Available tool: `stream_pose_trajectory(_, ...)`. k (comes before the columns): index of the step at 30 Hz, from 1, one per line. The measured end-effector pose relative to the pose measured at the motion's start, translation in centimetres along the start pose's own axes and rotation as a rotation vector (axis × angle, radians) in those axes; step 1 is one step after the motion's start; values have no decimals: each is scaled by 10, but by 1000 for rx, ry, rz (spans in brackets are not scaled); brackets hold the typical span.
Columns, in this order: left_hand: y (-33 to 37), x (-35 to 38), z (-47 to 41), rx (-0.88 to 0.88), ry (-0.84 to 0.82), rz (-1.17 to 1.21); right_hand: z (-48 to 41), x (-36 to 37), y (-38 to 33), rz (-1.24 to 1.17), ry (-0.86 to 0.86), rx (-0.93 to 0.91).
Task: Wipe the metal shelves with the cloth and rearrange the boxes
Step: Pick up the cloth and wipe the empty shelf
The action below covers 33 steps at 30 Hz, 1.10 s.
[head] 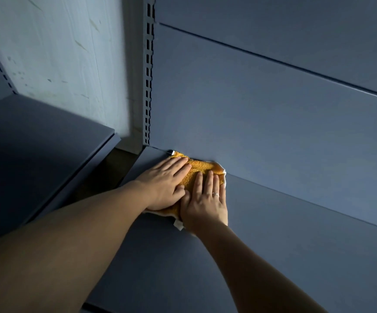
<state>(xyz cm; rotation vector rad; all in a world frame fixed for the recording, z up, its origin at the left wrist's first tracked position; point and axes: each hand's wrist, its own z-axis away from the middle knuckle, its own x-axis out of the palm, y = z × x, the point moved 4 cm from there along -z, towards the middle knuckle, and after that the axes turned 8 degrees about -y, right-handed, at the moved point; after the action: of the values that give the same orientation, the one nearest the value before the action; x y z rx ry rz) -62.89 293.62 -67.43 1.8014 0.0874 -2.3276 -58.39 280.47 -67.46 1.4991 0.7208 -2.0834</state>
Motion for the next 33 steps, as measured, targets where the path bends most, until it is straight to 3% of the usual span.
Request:
stream_pose_trajectory(4,-8,-1,8,8,-29,2,-2,5,-15,24,-10,37)
stream_pose_trajectory(12,-71,0,38,-130,-52,-26,-23,8,-82,21,-30,-74)
stream_pose_trajectory(33,-20,35,178,-129,-20,-28,109,42,-109,25,-112,-168)
